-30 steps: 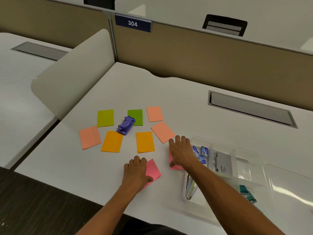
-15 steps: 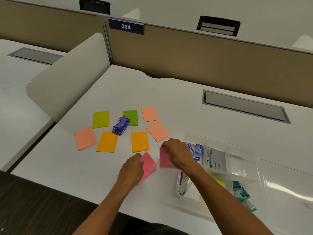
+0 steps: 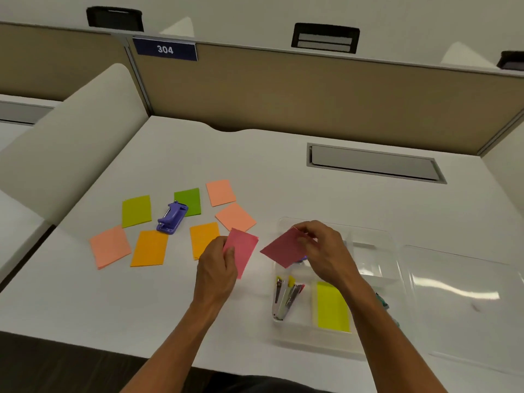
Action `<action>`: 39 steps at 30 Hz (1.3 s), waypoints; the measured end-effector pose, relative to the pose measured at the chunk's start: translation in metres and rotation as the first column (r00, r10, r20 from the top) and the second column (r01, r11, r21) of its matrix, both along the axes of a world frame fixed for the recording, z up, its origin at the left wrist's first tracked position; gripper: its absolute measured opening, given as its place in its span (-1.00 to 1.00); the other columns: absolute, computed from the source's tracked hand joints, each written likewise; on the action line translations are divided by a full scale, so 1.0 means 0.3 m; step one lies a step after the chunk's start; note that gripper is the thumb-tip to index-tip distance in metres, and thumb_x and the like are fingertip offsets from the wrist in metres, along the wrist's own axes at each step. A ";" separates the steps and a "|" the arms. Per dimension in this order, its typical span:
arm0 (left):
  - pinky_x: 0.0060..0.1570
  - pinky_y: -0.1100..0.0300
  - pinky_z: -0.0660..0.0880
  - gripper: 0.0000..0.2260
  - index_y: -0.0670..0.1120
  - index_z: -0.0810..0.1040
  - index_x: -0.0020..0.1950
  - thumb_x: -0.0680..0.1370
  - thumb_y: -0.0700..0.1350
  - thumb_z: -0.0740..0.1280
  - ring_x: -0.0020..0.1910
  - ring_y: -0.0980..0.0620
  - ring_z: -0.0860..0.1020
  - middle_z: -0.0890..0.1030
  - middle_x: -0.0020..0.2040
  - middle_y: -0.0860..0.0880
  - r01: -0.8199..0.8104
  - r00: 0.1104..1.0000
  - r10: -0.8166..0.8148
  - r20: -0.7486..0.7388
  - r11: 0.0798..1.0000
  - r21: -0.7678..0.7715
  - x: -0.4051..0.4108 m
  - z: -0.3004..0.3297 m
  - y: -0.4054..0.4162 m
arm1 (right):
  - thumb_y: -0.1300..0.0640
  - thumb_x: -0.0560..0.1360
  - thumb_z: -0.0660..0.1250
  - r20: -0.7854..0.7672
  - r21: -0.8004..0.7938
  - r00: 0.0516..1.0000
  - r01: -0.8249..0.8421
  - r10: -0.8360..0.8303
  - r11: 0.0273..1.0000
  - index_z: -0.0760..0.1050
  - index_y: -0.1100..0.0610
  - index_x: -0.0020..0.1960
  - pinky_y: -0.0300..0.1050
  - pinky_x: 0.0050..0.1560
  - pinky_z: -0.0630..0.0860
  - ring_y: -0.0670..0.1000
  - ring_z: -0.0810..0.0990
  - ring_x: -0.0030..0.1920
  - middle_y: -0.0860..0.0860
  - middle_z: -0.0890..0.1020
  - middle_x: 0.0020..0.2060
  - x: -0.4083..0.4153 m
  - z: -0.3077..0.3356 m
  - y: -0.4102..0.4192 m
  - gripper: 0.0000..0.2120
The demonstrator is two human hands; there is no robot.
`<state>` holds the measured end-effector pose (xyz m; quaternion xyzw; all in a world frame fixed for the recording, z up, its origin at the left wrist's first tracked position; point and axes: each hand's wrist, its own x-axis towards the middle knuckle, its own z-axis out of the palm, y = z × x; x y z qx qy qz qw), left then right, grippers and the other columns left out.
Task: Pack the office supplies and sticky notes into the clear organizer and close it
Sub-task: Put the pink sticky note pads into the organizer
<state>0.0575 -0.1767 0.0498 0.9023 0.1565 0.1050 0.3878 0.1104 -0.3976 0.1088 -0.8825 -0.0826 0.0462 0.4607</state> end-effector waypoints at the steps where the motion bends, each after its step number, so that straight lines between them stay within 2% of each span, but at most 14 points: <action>1: -0.14 0.19 0.45 -0.70 -0.17 0.46 0.26 0.62 -0.03 0.19 0.01 -0.10 0.56 0.55 0.12 -0.14 0.025 1.000 -0.025 -0.002 1.000 -0.001 0.007 0.005 -0.014 | 0.25 0.58 0.23 -0.004 -0.002 1.000 -0.004 0.004 1.000 0.59 0.03 0.14 -0.55 -0.16 0.40 -0.26 0.52 0.00 -0.11 0.62 0.02 -0.004 0.010 -0.017 -0.76; 3: -0.16 0.21 0.46 -0.72 -0.15 0.47 0.25 0.63 -0.03 0.19 -0.02 -0.06 0.55 0.55 0.08 -0.10 0.091 0.996 -0.092 -0.006 0.996 -0.022 0.016 0.015 -0.046 | 0.23 0.59 0.25 -0.035 -0.012 0.999 -0.032 0.032 0.999 0.59 0.01 0.13 -0.50 -0.12 0.41 -0.21 0.54 0.01 -0.11 0.63 0.02 -0.010 0.027 -0.043 -0.78; 6: -0.22 0.29 0.49 -0.78 -0.07 0.50 0.20 0.63 -0.03 0.20 -0.07 0.03 0.58 0.58 -0.01 0.01 0.200 0.980 -0.201 -0.002 0.975 -0.094 0.023 0.035 -0.106 | 0.17 0.57 0.31 -0.093 -0.045 0.989 -0.119 0.115 0.992 0.60 -0.04 0.13 -0.32 -0.04 0.44 -0.16 0.54 0.00 -0.19 0.62 -0.04 -0.024 0.046 -0.062 -0.80; 8: -0.20 0.29 0.54 -0.82 0.02 0.53 0.18 0.61 -0.01 0.23 -0.09 0.12 0.59 0.61 -0.03 0.09 0.270 0.963 -0.270 0.017 0.952 -0.142 0.020 0.049 -0.153 | 0.15 0.56 0.34 -0.098 -0.048 0.988 -0.129 0.124 0.990 0.61 -0.06 0.14 -0.35 -0.08 0.42 -0.19 0.54 -0.02 -0.25 0.60 -0.07 -0.037 0.050 -0.073 -0.80; 10: -0.20 0.32 0.56 -0.84 0.09 0.54 0.16 0.60 0.01 0.26 -0.10 0.22 0.59 0.63 -0.05 0.16 0.325 0.946 -0.323 0.040 0.930 -0.174 0.013 0.061 -0.194 | 0.14 0.55 0.34 -0.086 -0.050 0.991 -0.106 0.101 0.993 0.61 -0.05 0.14 -0.36 -0.09 0.42 -0.16 0.56 -0.02 -0.19 0.63 -0.03 -0.049 0.044 -0.084 -0.80; 17: -0.22 0.42 0.49 -0.82 0.05 0.57 0.17 0.60 -0.05 0.26 -0.10 0.28 0.57 0.64 -0.05 0.12 0.395 0.916 -0.398 0.039 0.883 -0.253 0.004 0.076 -0.309 | 0.15 0.54 0.34 -0.025 -0.131 0.999 0.042 -0.045 0.990 0.58 0.00 0.18 -0.34 -0.06 0.38 -0.14 0.50 -0.05 -0.08 0.59 0.06 -0.079 0.007 -0.176 -0.77; 19: -0.20 0.42 0.49 -0.83 0.05 0.58 0.15 0.60 -0.06 0.28 -0.09 0.29 0.57 0.64 -0.04 0.13 0.409 0.908 -0.417 0.040 0.861 -0.303 0.001 0.080 -0.339 | 0.15 0.53 0.34 -0.007 -0.139 0.998 0.065 -0.067 0.988 0.57 -0.01 0.16 -0.40 -0.08 0.35 -0.20 0.46 -0.08 -0.08 0.56 0.05 -0.090 -0.004 -0.201 -0.78; 22: -0.16 0.36 0.55 -0.79 0.03 0.59 0.16 0.54 -0.03 0.37 -0.09 0.23 0.61 0.66 -0.03 0.10 0.401 0.901 -0.433 0.014 0.823 -0.402 0.001 0.078 -0.383 | 0.16 0.53 0.34 -0.014 -0.132 0.995 0.091 -0.094 0.987 0.56 -0.03 0.14 -0.47 -0.09 0.32 -0.25 0.45 -0.09 -0.10 0.57 0.06 -0.103 -0.016 -0.234 -0.78; 24: -0.16 0.31 0.58 -0.77 0.05 0.59 0.16 0.51 -0.05 0.41 -0.10 0.19 0.62 0.66 -0.04 0.10 0.391 0.898 -0.440 -0.010 0.807 -0.444 -0.001 0.074 -0.409 | 0.17 0.52 0.34 -0.040 -0.128 0.994 0.094 -0.100 0.987 0.57 -0.04 0.14 -0.44 -0.08 0.35 -0.22 0.50 -0.05 -0.12 0.61 0.06 -0.110 -0.020 -0.254 -0.77; 27: -0.19 0.34 0.57 -0.79 0.12 0.57 0.12 0.51 -0.08 0.41 -0.10 0.22 0.62 0.65 -0.04 0.16 0.375 0.896 -0.442 -0.029 0.791 -0.483 -0.008 0.068 -0.442 | 0.18 0.50 0.34 -0.073 -0.126 0.993 0.082 -0.091 0.989 0.57 -0.04 0.16 -0.45 -0.07 0.35 -0.14 0.55 0.03 -0.11 0.64 0.08 -0.121 -0.028 -0.282 -0.73; 29: -0.18 0.37 0.55 -0.80 0.14 0.56 0.10 0.53 -0.11 0.38 -0.08 0.25 0.61 0.64 -0.01 0.18 0.355 0.902 -0.430 -0.042 0.792 -0.496 -0.014 0.064 -0.464 | 0.16 0.50 0.34 -0.090 -0.156 0.992 0.078 -0.092 0.985 0.56 -0.05 0.21 -0.38 -0.04 0.38 -0.11 0.53 0.07 -0.08 0.63 0.13 -0.128 -0.033 -0.297 -0.69; 33: -0.19 0.40 0.53 -0.78 0.12 0.52 0.13 0.56 -0.17 0.34 -0.06 0.24 0.60 0.61 0.03 0.18 0.284 0.924 -0.378 -0.054 0.775 -0.564 -0.026 0.057 -0.506 | 0.10 0.55 0.30 -0.146 -0.235 0.989 0.002 -0.038 0.972 0.43 -0.01 0.39 -0.07 0.23 0.43 0.03 0.49 0.25 -0.01 0.53 0.31 -0.145 -0.041 -0.315 -0.59; 37: -0.12 0.28 0.56 -0.75 0.18 0.48 0.12 0.58 -0.18 0.30 -0.02 0.18 0.60 0.60 0.04 0.18 0.225 0.941 -0.331 -0.075 0.773 -0.593 -0.035 0.048 -0.536 | 0.15 0.60 0.22 -0.154 -0.246 0.988 -0.027 -0.011 0.969 0.35 0.03 0.46 -0.07 0.28 0.40 0.06 0.46 0.29 0.03 0.47 0.36 -0.154 -0.049 -0.322 -0.58; 39: -0.14 0.31 0.55 -0.73 0.19 0.48 0.12 0.59 -0.21 0.27 -0.02 0.20 0.60 0.59 0.02 0.22 0.213 0.943 -0.324 -0.080 0.768 -0.604 -0.036 0.045 -0.550 | 0.16 0.61 0.21 -0.148 -0.261 0.989 -0.042 0.003 0.965 0.32 0.05 0.48 -0.06 0.31 0.39 0.06 0.45 0.30 0.03 0.45 0.36 -0.159 -0.055 -0.321 -0.57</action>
